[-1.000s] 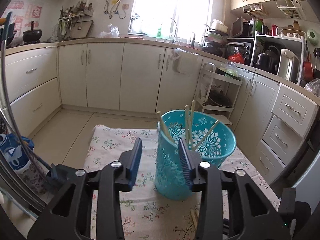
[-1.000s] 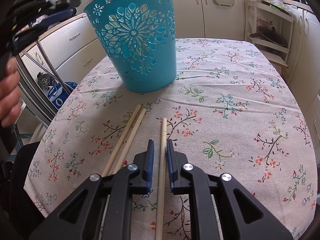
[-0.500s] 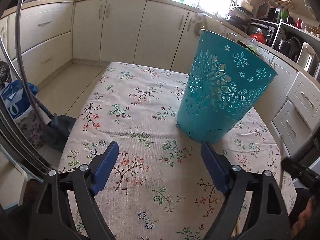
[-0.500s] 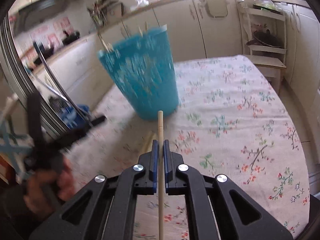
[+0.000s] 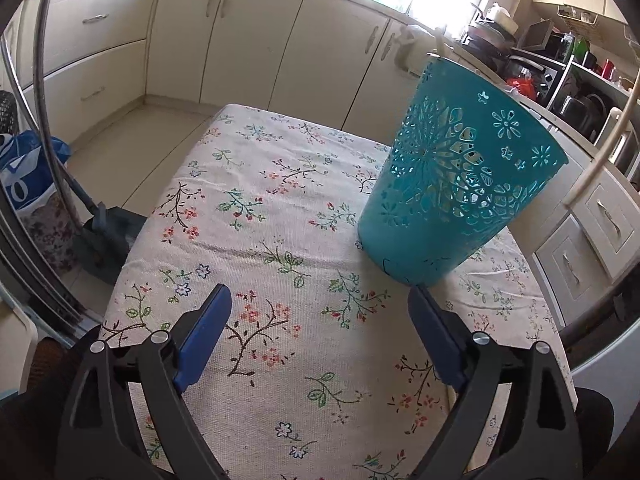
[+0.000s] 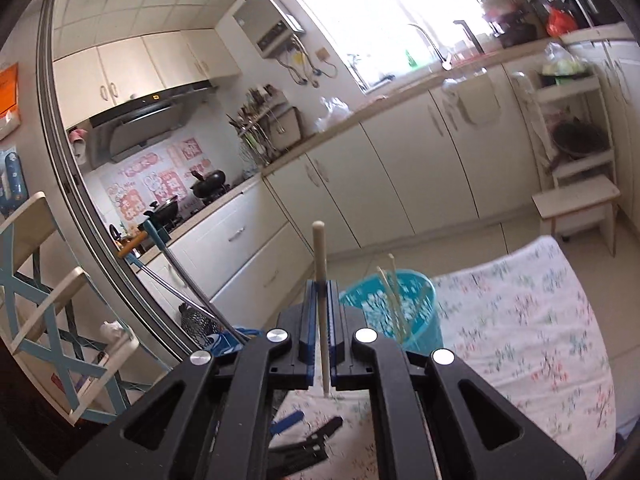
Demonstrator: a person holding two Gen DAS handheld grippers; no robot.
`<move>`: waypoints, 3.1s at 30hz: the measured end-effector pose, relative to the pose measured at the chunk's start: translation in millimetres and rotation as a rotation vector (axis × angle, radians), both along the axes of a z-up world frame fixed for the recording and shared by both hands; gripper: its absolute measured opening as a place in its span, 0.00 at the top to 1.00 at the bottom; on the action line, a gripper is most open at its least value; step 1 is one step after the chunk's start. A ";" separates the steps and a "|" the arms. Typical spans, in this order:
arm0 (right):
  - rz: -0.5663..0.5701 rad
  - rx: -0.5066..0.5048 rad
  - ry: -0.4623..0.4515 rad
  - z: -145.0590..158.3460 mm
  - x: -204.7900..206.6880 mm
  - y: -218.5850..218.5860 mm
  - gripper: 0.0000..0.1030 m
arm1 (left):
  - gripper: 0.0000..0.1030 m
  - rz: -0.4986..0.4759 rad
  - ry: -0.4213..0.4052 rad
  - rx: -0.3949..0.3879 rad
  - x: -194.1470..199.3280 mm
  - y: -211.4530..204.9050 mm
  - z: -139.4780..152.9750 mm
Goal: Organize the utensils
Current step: 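Lift the right gripper's chopstick over the teal bin and open it, then move the right gripper back to the chopsticks on the tablecloth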
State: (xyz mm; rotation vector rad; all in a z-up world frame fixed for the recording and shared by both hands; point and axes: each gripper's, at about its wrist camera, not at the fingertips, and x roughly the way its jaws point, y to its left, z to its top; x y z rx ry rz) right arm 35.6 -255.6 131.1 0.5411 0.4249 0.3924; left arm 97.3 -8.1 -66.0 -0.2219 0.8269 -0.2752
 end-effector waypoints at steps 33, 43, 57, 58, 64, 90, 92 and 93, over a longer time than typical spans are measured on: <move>-0.110 -0.302 0.075 -41.1 78.7 38.7 0.95 | 0.17 0.005 0.003 -0.008 0.2 0.8 -0.3; -0.112 -0.296 0.074 -37.1 64.3 41.1 0.94 | 0.17 0.008 0.006 -0.001 0.9 0.8 -1.0; -0.057 -0.343 0.313 -134.1 -20.0 61.5 0.94 | 0.16 0.017 0.011 0.011 0.9 -0.2 -1.6; -0.049 -0.345 0.346 -147.7 -23.4 64.8 0.94 | 0.16 0.019 0.011 0.011 1.0 0.1 -1.6; -0.027 -0.393 0.426 -184.5 -29.9 80.1 0.94 | 0.15 0.017 0.022 0.018 2.7 -0.3 -3.5; 0.006 -0.476 0.458 -200.9 -26.7 87.1 0.94 | 0.15 0.004 0.032 0.028 3.8 -4.0 -5.3; -0.003 -0.476 0.461 -200.9 -30.8 78.9 0.94 | 0.15 -0.004 0.034 0.038 3.7 -6.5 -5.6; -0.011 -0.474 0.463 -200.7 -33.2 74.6 0.94 | 0.15 -0.012 0.035 0.053 2.9 -9.8 -5.1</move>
